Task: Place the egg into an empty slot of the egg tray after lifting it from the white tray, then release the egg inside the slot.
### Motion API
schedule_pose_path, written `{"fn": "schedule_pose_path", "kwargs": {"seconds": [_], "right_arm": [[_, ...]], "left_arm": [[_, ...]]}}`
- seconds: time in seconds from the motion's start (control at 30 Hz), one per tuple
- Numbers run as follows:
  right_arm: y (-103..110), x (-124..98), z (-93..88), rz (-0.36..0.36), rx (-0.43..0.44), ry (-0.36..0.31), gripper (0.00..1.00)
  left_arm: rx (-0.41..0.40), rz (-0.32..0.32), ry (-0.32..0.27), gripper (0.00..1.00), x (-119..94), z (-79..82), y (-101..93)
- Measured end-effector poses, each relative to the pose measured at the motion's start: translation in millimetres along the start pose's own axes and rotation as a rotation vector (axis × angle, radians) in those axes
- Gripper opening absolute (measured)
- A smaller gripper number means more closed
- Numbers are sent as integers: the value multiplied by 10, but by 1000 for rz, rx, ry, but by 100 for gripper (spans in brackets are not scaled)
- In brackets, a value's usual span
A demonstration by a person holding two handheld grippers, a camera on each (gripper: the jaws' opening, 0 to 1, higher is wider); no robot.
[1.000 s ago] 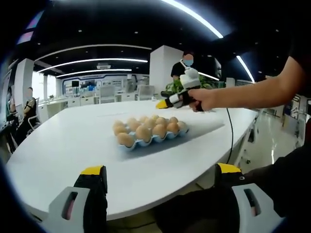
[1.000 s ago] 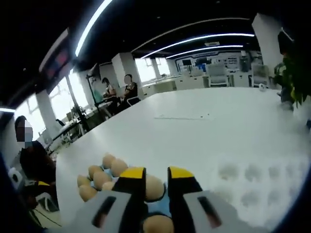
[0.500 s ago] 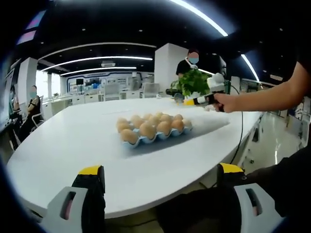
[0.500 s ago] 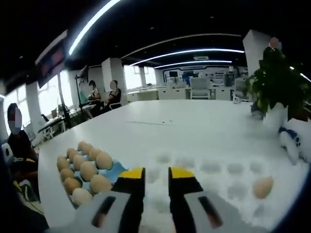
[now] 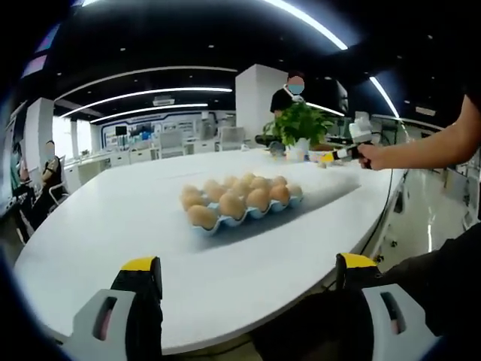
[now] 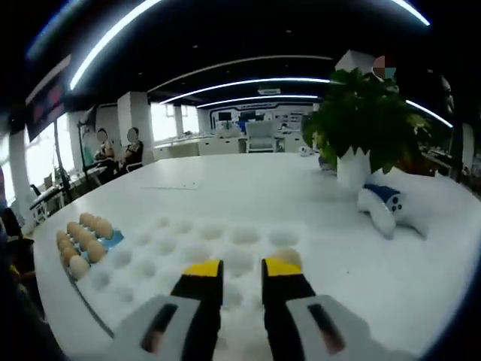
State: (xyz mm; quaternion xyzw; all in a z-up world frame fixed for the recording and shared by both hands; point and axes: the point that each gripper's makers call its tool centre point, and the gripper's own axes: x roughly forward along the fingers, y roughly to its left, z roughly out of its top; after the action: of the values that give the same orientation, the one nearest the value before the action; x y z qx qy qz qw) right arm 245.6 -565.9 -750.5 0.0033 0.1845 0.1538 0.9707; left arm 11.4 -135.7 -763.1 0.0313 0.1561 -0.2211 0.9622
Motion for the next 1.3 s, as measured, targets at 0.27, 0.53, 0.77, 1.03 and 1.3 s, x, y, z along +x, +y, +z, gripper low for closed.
{"fn": "schedule_pose_path", "kwargs": {"seconds": [0.27,0.53,0.77,1.03,1.3], "right_arm": [[-324,231,-4,-71,-83,39,20],[-450,486,-67,-69,-82,76,23],[-480,502,-129,-88,-48,72,26],[-475,459,-110,-73,27,61,25],[-323,159,235,-77,323,-48,25]], "left_arm": [[4,14,21,97,-44,-47,70],[17,-12,39,97,11,-44,-1],[17,-23,42,97,75,-37,-29],[34,-44,45,97,104,-3,-88],[40,-43,23,96,74,79,-105]]}}
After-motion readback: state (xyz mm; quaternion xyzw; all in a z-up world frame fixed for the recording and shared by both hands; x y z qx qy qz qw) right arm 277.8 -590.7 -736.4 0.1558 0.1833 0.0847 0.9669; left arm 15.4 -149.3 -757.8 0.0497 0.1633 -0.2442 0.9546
